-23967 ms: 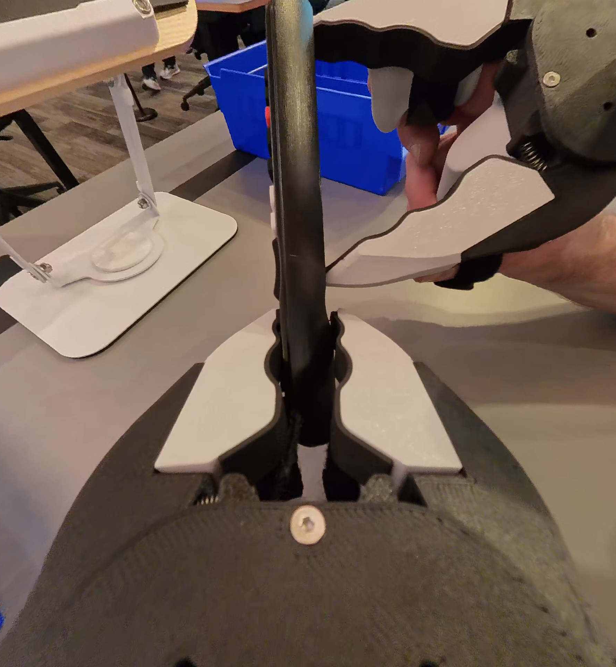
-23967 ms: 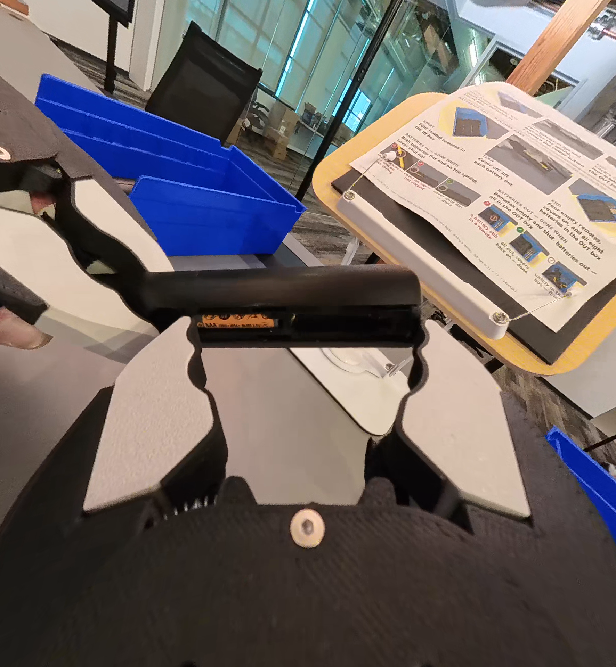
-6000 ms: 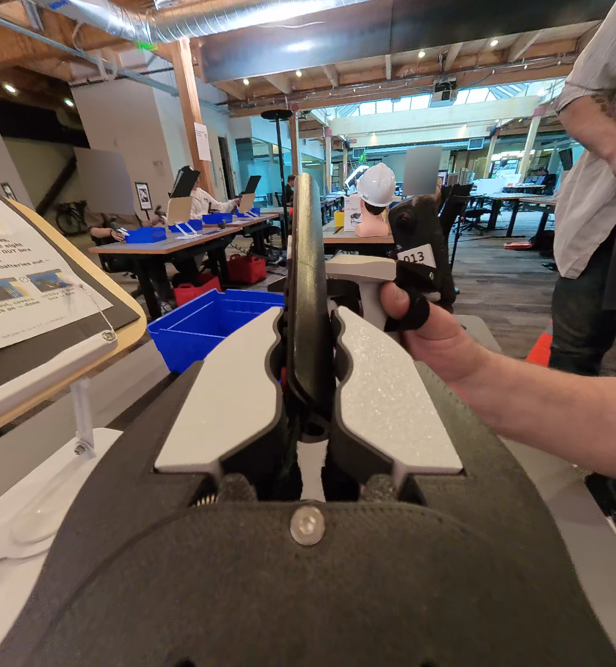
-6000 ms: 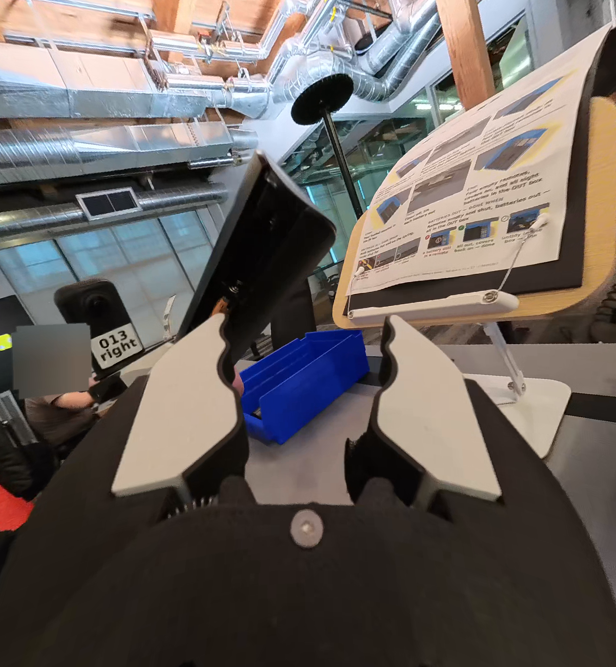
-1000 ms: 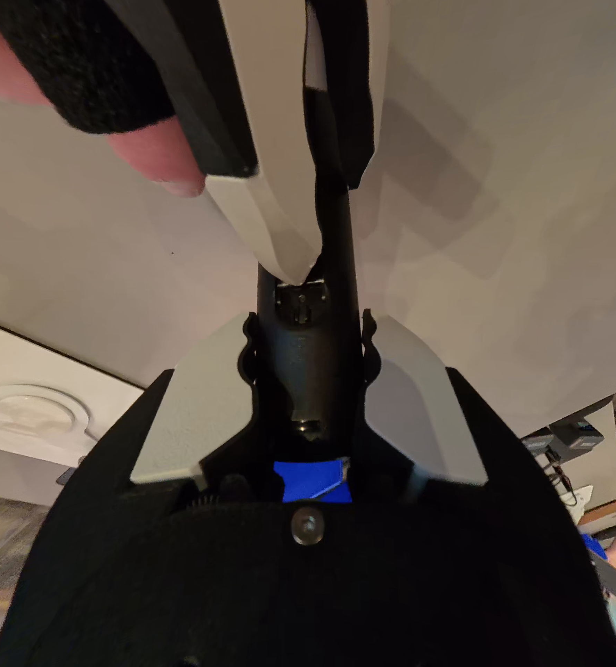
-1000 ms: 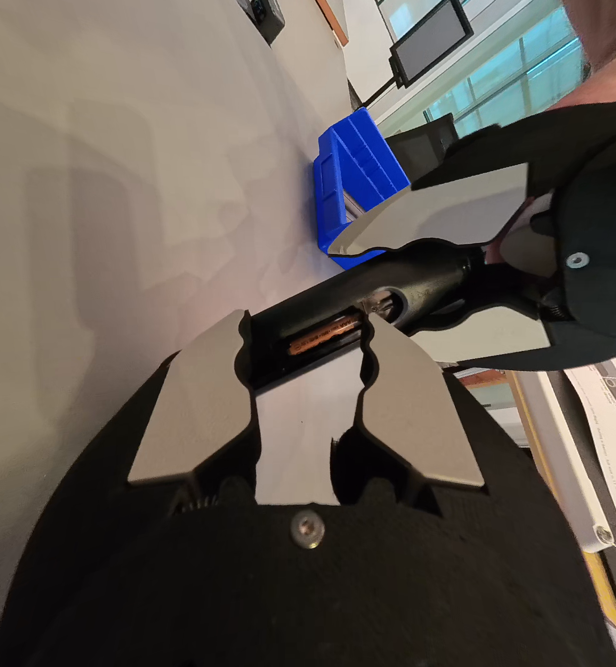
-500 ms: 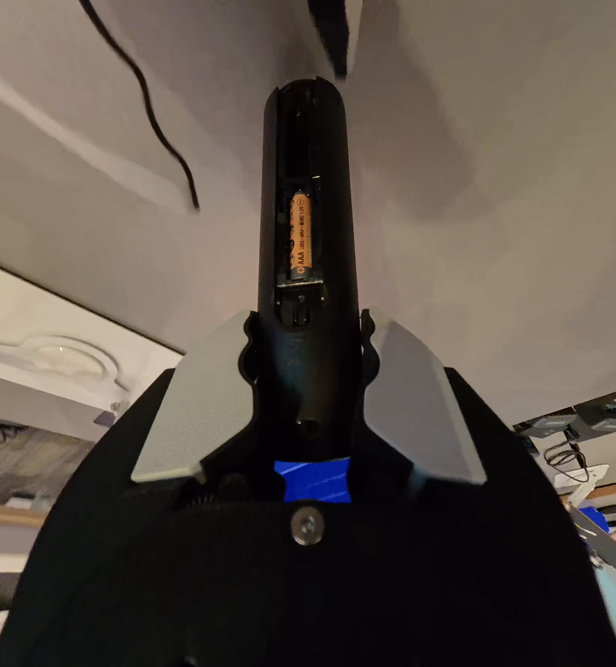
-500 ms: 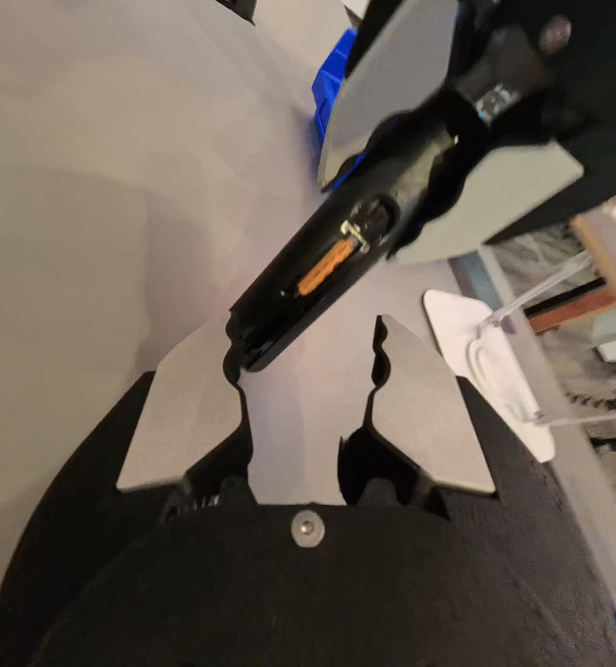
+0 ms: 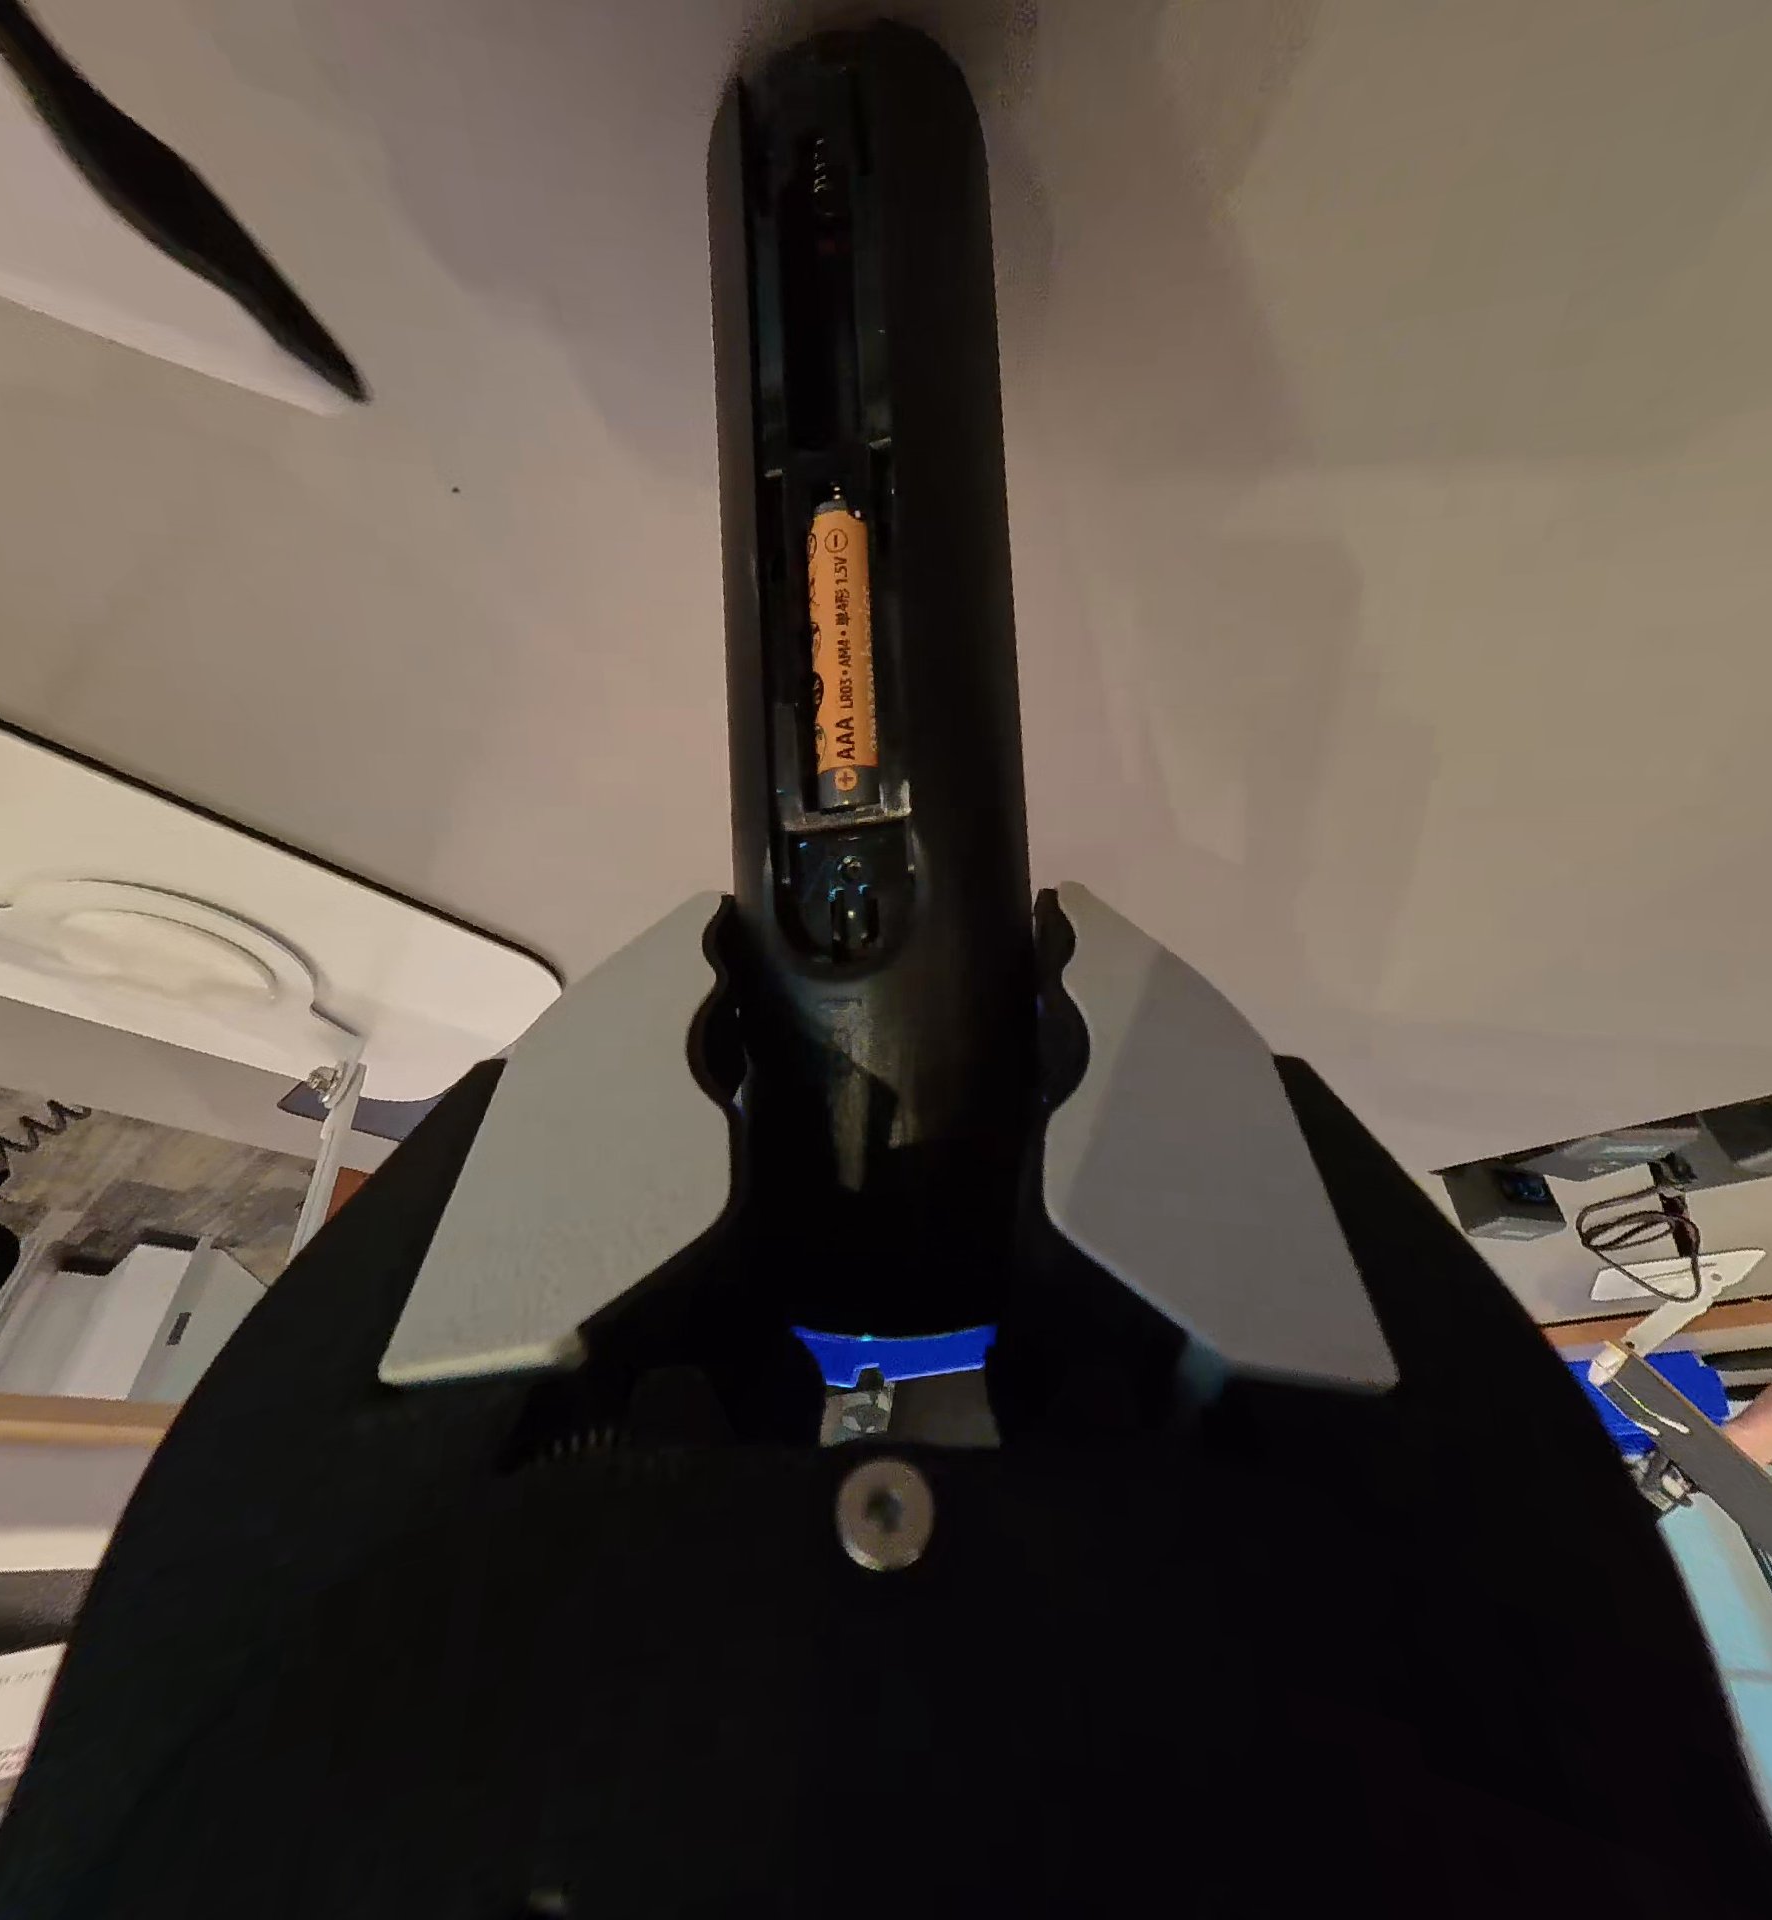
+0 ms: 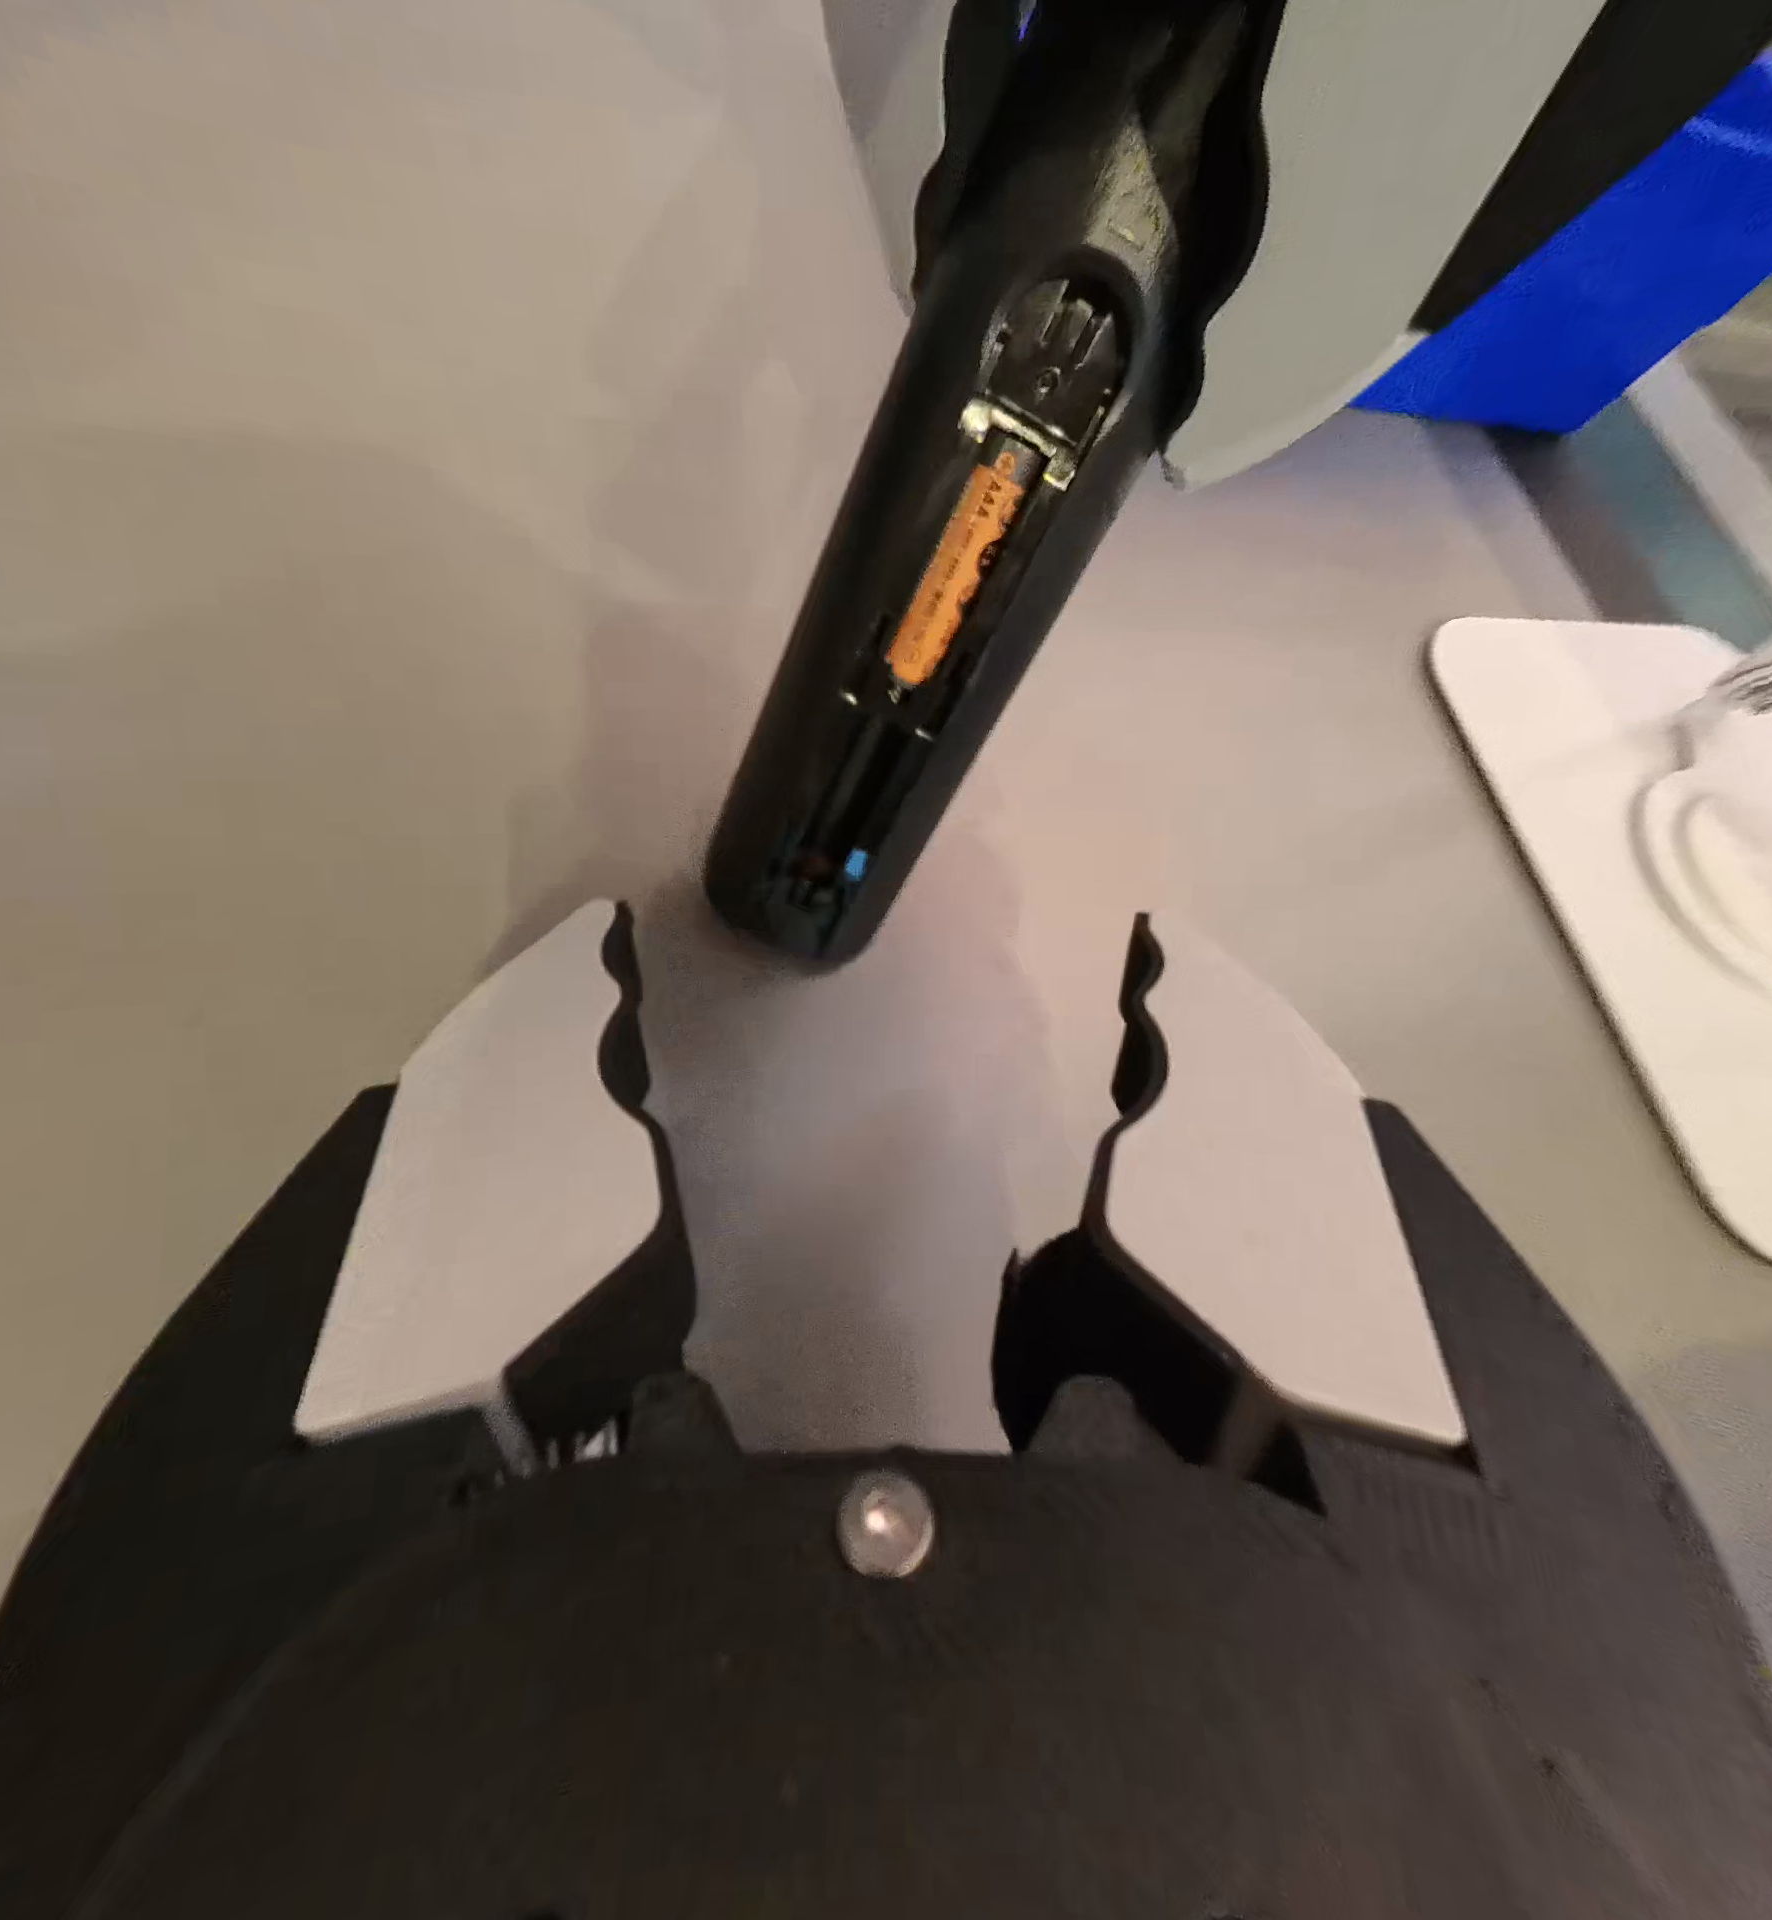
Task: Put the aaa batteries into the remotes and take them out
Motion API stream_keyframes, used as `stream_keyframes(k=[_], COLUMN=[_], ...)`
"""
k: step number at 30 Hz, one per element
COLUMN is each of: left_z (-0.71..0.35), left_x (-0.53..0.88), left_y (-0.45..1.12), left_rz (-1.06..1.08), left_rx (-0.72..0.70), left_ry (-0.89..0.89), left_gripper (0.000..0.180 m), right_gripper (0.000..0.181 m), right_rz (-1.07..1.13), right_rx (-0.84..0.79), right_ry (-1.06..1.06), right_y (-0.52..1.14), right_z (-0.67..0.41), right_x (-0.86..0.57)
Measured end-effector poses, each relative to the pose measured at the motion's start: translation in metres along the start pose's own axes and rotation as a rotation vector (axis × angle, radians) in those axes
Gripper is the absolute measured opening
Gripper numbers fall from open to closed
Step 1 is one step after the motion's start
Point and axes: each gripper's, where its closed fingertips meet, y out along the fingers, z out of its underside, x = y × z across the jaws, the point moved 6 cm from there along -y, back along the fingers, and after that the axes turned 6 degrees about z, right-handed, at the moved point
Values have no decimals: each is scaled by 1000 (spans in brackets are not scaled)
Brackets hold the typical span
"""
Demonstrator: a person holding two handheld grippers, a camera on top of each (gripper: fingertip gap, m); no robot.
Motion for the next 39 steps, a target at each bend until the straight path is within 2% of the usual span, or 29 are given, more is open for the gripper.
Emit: stream_keyframes(k=[7,11,14,17,22,24,28,32,36,39], left_z=[-10,-19,-26,-31,-35,-34,-20,-9,-4,-1], left_x=[-3,-5,-5,-6,-9,-10,-6,-4,2,2], left_y=[-11,-23,-38,-55,-69,-77,-91,-98,-102,-105], left_rz=[-58,-138,-220,-299,-388,-414,-473,-570,-622,-645], left_rx=[-48,-61,-59,-37,-4,-7,-144,-193,-351,-549], left_ry=[23,75,121,164,213,177,71,-5,-112,-199], left_gripper=[54,54,55,55,55,57,62,64,64,66], right_gripper=[89,85,73,39,31,30,24,22,21,21], right_rz=[-91,-223,-381,-523,-565,-566,-548,-502,-445,-414], right_rx=[-48,-100,-111,-183,-280,-312,-344,-339,-389,-408], right_ry=[186,304,337,373,383,384,397,409,463,484], right_y=[27,26,23,13,0,-5,-15,-22,-26,-31], right_z=[-4,-11,-11,-16,-21,-24,-29,-25,-22,-22], right_x=[-1,-4,3,8,8,7,2,3,2,4])
